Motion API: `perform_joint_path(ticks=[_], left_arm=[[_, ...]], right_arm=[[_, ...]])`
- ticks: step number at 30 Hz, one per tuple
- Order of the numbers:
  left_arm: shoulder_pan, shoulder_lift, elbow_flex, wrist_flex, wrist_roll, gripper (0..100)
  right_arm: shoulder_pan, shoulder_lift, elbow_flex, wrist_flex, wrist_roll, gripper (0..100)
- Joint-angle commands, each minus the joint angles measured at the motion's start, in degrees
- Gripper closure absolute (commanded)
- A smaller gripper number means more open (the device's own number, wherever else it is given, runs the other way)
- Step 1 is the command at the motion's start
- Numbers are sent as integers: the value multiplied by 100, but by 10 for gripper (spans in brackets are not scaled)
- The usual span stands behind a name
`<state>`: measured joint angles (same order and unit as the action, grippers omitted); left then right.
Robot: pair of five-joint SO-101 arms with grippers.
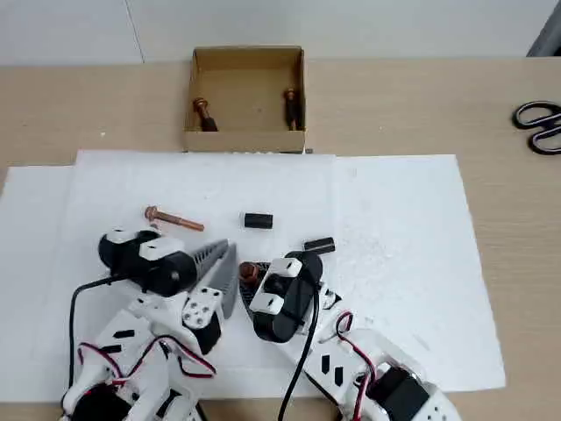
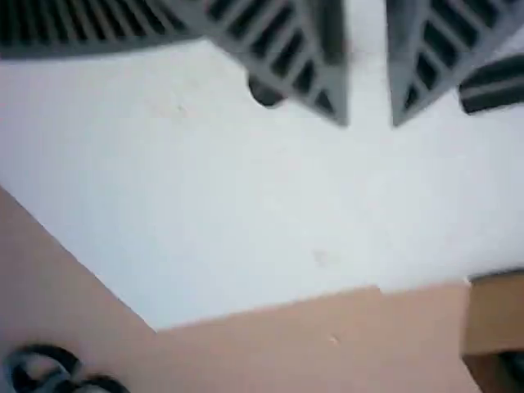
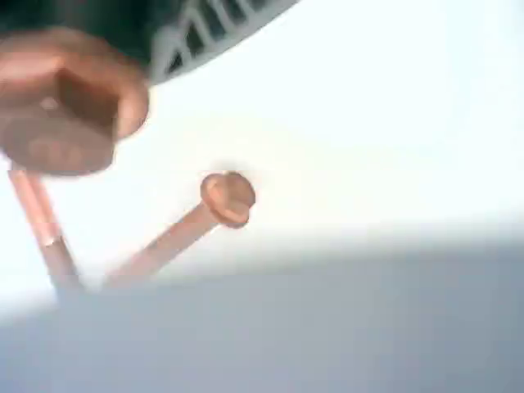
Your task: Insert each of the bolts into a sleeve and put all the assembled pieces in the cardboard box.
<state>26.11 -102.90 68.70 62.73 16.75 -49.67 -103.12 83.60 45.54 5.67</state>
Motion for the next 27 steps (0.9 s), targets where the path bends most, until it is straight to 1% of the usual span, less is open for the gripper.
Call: perform_joint_path(ticks=[1, 5, 8, 10, 12, 14, 16, 21, 24, 27], left_arm=[[-237, 35, -233, -229, -255, 994], [-668, 9, -251, -246, -440, 994], [-1345, 9, -338, -246, -510, 994], [-1829, 18, -347, -246, -492, 994], [-2119, 9, -303, -176, -484, 994], [-2286, 9, -312, 53, -484, 994], [-2400, 9, -303, 246, -484, 994], [-2505, 9, -171, 818, -580, 994], [-2602, 0, -180, 800, -571, 994], [-2620, 0, -198, 826, -563, 994]], right_arm=[[4, -75, -62, -145, 18, 996], [303, -75, -62, -145, 18, 996], [875, -22, 70, -198, -62, 996], [1332, -22, 211, -171, -352, 996], [1842, -22, 308, -145, -747, 996], [2281, -13, 334, -136, -1046, 996], [2571, -13, 290, -136, -1240, 996], [2651, 189, -316, 22, -1574, 996], [2651, 884, -976, 312, -1635, 996], [2668, 1851, -1618, 286, -1714, 996]])
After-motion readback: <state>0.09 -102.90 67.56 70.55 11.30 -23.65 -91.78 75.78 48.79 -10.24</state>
